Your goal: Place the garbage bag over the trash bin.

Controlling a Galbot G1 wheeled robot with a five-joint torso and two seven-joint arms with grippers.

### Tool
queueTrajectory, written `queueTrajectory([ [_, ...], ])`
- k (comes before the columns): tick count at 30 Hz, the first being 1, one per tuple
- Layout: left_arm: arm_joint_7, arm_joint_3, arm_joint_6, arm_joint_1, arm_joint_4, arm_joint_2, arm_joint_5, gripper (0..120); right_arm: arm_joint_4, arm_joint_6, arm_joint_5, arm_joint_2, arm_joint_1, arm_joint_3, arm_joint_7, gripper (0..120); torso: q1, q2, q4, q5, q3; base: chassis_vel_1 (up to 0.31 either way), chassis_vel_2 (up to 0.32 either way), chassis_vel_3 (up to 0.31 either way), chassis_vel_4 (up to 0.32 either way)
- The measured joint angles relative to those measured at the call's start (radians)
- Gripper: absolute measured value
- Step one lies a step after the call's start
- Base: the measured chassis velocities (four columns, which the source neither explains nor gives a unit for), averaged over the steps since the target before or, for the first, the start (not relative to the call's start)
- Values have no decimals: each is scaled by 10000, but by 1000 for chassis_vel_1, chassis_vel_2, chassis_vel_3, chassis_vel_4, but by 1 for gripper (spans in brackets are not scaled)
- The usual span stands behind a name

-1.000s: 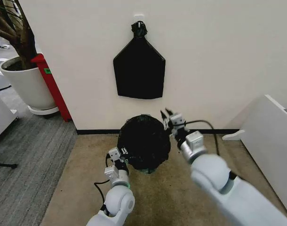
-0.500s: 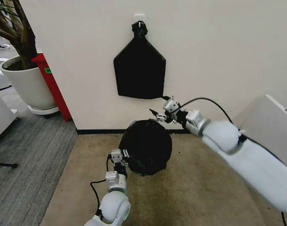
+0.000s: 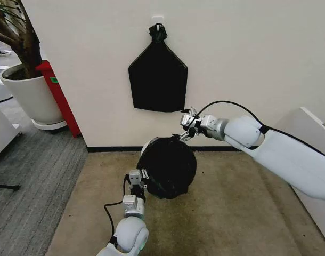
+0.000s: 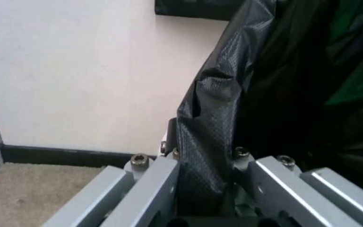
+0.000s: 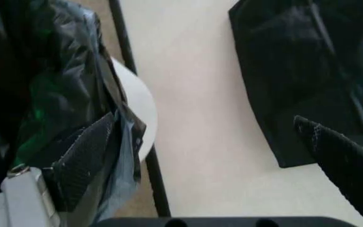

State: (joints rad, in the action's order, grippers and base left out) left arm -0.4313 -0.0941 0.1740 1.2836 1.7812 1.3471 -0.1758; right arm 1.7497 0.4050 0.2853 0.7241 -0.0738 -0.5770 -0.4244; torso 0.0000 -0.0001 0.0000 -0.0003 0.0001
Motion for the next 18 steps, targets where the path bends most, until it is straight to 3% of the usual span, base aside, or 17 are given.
queueTrajectory([
  [8,-2,1,94,25,2,-42,69,1,-407,-70,93,59,480,-652,-73,100,0,0,-1,3,-1,0,0,0,0],
  [18,131,19,370,92,68,-78,331,1,-1265,-176,71,769,988,-1437,-27,100,0,0,2,3,0,0,0,0,0],
])
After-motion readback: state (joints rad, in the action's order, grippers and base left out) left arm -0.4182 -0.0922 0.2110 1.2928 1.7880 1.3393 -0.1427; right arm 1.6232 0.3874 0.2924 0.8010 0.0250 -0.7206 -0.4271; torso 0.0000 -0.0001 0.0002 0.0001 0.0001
